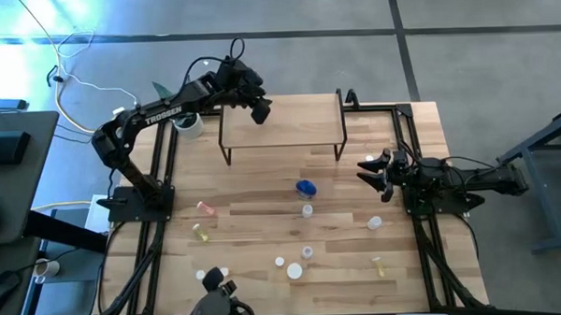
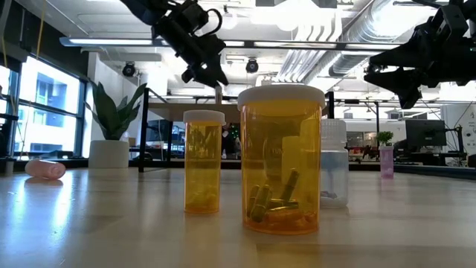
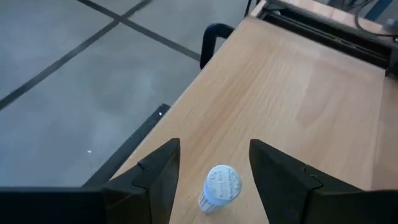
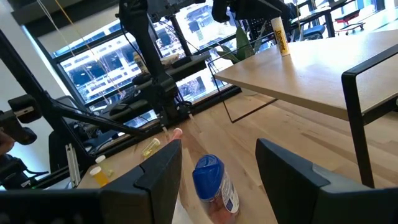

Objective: Pick and place medicine bottles onto shelf by color
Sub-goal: Put the blue pill bottle on the shelf

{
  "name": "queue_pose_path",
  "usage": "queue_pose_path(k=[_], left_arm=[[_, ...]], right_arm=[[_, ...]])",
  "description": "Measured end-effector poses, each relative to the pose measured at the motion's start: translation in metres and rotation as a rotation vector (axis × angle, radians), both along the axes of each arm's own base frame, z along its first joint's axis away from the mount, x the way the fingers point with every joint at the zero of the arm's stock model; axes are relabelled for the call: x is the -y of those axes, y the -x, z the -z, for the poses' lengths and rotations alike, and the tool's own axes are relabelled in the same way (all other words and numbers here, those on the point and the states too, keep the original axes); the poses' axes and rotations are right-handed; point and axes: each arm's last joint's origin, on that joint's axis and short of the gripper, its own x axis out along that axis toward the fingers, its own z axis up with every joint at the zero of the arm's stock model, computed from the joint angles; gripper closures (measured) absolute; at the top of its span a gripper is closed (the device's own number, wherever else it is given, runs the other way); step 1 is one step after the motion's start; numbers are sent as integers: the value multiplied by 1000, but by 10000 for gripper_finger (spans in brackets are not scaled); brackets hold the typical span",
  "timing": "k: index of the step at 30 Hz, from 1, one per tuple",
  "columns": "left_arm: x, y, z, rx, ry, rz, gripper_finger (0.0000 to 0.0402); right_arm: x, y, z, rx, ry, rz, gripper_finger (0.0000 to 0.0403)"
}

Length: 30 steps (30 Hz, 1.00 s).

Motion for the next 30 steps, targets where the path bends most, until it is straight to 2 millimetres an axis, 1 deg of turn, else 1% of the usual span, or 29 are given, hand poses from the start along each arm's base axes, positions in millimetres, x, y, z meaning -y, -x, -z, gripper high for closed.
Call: queue_pose_path(k=[4,10,15,18,25,30], left_arm=[[4,4,-9,19,-17,-3,217],[14,14,-36,98,-17,-40,217],[30,23,-56,175,11,-32,217],[46,28,-66,192,24,-18,218],[90,32,-93,279,36,57,218],[120,31,-103,312,82,113,218]], right_arm=[[0,0,0,0,0,0,206],[0,0,0,0,0,0,206],[0,0,0,1,0,0,206],[0,0,0,1,0,0,206],[0,0,0,4,0,3,206],[0,0,-3,30,-1,5,206]])
